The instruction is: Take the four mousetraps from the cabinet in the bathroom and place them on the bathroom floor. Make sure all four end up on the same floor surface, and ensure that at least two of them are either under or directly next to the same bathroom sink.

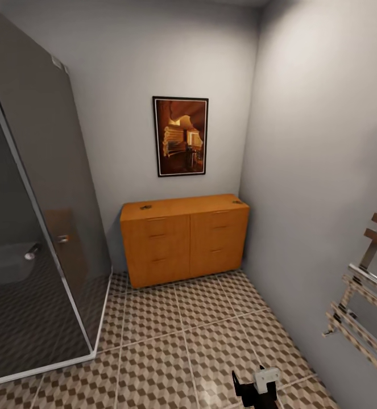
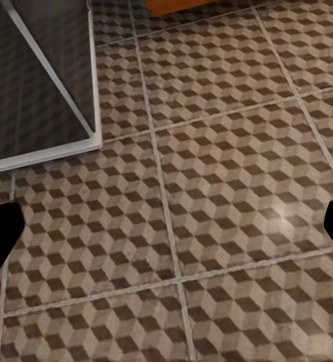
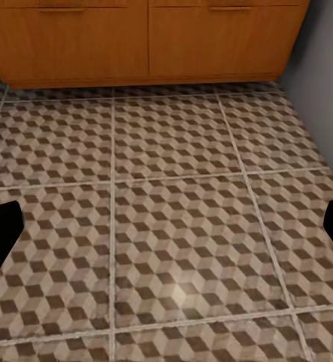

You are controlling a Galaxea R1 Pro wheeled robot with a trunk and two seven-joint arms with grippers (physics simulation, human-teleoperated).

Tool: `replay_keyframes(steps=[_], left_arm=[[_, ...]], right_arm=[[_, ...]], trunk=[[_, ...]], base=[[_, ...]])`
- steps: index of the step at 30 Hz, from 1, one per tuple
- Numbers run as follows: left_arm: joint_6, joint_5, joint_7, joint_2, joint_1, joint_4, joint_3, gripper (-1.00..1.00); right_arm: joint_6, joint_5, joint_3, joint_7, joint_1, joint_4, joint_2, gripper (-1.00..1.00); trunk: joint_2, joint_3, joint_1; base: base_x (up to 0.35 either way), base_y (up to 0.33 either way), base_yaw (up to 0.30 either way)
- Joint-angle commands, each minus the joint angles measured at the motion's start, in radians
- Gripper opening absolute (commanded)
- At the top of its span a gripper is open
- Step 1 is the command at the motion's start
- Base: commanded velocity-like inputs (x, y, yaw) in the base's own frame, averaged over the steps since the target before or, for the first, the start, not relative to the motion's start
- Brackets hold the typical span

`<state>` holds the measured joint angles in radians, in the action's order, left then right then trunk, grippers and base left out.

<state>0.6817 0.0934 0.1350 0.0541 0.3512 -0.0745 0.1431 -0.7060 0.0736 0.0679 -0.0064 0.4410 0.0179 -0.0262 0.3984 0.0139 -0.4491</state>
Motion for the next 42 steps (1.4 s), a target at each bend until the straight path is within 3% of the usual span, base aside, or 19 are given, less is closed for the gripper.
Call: replay_keyframes(steps=[1, 42], left_arm=[[0.006, 0.009, 0.0, 0.0, 0.002, -0.004, 0.009, 1.0], [0.006, 0.009, 0.0, 0.007, 0.002, -0.004, 0.009, 1.0]], right_arm=[[-0.003, -0.002, 0.006, -0.001, 0.001, -0.001, 0.0, 1.0], [-0.003, -0.002, 0.006, -0.001, 0.001, -0.001, 0.0, 1.0]], trunk=[[0.002, 0.001, -0.001], [0.002, 0.001, -0.001]], base=[[0.237, 0.0, 0.0], [0.217, 0.0, 0.0]])
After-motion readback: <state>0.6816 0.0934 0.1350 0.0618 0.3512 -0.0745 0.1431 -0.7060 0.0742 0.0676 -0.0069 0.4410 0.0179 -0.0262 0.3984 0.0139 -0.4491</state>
